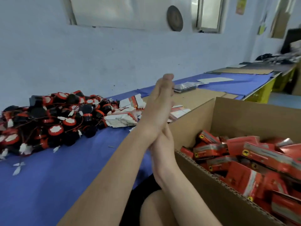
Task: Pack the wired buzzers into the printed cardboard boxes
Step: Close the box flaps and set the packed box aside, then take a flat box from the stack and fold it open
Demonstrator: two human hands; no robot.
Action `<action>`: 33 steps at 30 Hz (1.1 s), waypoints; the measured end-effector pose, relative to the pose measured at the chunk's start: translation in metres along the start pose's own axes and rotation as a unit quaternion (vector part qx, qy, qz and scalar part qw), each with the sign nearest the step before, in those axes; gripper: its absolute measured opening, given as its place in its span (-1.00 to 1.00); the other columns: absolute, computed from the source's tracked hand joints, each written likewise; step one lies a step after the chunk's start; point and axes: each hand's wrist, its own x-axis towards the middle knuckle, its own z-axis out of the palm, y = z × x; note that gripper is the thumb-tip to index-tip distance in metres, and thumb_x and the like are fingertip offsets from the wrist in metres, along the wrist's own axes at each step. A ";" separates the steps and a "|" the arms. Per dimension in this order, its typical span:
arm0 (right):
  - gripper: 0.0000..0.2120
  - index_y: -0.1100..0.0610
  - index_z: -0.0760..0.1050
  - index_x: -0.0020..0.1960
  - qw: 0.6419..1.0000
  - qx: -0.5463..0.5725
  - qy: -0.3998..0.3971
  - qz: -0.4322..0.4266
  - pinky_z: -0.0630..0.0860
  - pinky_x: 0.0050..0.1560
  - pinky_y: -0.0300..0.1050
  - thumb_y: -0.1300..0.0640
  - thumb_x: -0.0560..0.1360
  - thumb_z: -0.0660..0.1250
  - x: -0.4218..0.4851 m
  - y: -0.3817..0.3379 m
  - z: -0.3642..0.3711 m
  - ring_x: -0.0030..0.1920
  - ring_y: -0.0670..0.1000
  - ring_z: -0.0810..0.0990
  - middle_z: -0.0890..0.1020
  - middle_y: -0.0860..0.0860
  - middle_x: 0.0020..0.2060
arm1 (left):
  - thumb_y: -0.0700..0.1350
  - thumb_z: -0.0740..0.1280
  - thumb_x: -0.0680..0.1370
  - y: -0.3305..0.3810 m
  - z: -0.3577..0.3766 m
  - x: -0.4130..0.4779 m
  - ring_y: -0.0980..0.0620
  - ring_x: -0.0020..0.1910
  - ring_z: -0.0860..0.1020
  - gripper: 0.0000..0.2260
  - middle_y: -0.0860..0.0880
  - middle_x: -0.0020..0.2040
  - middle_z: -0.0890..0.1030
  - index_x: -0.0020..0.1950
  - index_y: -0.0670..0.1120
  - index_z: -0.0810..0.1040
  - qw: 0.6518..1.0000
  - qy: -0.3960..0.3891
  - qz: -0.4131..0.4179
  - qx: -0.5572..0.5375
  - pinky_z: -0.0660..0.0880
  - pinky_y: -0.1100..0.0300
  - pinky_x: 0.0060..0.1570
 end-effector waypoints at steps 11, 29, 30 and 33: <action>-0.79 -0.08 0.45 0.26 0.908 -0.311 -0.261 0.105 0.49 -0.23 -0.17 0.10 0.70 0.12 0.025 0.168 0.096 -0.15 -0.06 0.57 0.58 -0.12 0.01 | 0.01 0.12 0.71 -0.120 -0.262 -0.061 0.22 -0.01 0.56 -0.80 0.17 0.05 0.56 0.28 0.12 0.46 0.937 0.280 -0.134 0.162 0.56 0.08 0.09; -0.56 0.02 0.25 0.52 0.629 -0.774 -0.066 -0.028 0.08 0.50 0.22 0.03 0.66 0.17 0.131 0.177 0.059 0.55 0.23 0.15 0.28 0.16 0.51 | -0.02 0.21 0.67 -0.218 -0.281 0.005 0.28 -0.39 0.47 -0.73 0.14 -0.01 0.54 0.38 0.11 0.37 0.930 0.147 -0.160 0.298 0.36 0.38 -0.46; -0.51 0.03 0.20 0.55 0.612 -0.790 -0.040 -0.004 -0.02 0.52 0.29 0.01 0.65 0.20 0.136 0.170 0.049 0.59 0.27 0.03 0.18 0.22 0.56 | 0.00 0.20 0.67 -0.221 -0.268 0.016 0.27 -0.33 0.49 -0.72 0.16 0.00 0.53 0.39 0.09 0.37 0.932 0.114 -0.164 0.303 0.37 0.38 -0.42; -0.40 0.07 0.12 0.59 0.594 -0.799 0.005 0.091 -0.05 0.52 0.36 -0.05 0.64 0.25 0.146 0.149 0.018 0.60 0.34 -0.09 0.00 0.32 0.59 | 0.02 0.19 0.66 -0.230 -0.233 0.042 0.22 -0.16 0.52 -0.69 0.19 0.01 0.51 0.41 0.05 0.38 0.932 0.027 -0.182 0.312 0.42 0.37 -0.32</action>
